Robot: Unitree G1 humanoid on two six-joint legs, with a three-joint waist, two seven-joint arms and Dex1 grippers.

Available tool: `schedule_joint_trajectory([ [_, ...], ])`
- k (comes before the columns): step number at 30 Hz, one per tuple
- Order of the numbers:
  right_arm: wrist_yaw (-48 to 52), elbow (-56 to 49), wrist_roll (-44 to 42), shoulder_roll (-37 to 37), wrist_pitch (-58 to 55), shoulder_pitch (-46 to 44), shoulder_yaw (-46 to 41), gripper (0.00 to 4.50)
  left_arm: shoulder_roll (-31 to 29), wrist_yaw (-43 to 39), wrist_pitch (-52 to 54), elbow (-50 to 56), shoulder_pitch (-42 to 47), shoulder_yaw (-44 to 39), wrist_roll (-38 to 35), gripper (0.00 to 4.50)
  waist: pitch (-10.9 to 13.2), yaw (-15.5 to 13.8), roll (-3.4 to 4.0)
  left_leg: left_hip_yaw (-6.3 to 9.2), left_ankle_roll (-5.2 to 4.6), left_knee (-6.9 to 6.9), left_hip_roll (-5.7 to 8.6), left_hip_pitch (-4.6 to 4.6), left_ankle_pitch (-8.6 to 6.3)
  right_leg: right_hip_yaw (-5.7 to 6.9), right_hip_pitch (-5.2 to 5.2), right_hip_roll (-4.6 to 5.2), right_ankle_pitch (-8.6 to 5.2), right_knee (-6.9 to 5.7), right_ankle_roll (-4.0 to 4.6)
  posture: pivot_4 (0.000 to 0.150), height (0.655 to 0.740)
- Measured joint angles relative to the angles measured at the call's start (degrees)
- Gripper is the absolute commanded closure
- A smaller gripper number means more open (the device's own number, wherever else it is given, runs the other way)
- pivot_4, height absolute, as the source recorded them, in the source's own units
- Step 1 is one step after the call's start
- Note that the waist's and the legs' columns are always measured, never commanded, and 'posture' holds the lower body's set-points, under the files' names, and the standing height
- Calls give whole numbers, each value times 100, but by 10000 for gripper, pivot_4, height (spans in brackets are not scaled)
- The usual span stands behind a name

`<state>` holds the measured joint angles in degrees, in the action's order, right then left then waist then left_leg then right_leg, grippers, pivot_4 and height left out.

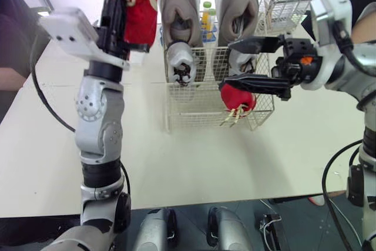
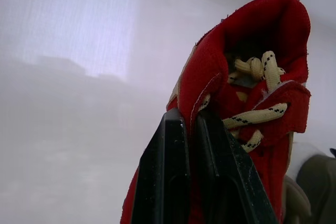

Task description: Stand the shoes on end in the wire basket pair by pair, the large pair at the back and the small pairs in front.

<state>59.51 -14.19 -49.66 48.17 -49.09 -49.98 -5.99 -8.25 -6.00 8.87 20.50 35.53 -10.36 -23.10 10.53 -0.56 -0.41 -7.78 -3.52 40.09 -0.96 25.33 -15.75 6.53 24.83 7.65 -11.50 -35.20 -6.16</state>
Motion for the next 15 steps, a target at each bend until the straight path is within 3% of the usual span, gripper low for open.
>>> schedule_joint_trajectory([
  [9, 182, 293, 278, -218, 207, -351, 286, 21, 494, 148, 103, 694, -455, 65, -558, 44557, 0, -15, 0, 2, -3, 1, 3, 1, -2, -1, -3, 4, 0, 4, 1, 1500, 7400],
  [15, 311, 373, 396, -242, 317, -362, 293, 21, 645, -193, 17, 962, -1115, 574, -688, 44557, 0, -16, 0, 1, -3, 1, 4, 2, -2, 0, -3, 3, 1, 7, 2, 1500, 7400],
])
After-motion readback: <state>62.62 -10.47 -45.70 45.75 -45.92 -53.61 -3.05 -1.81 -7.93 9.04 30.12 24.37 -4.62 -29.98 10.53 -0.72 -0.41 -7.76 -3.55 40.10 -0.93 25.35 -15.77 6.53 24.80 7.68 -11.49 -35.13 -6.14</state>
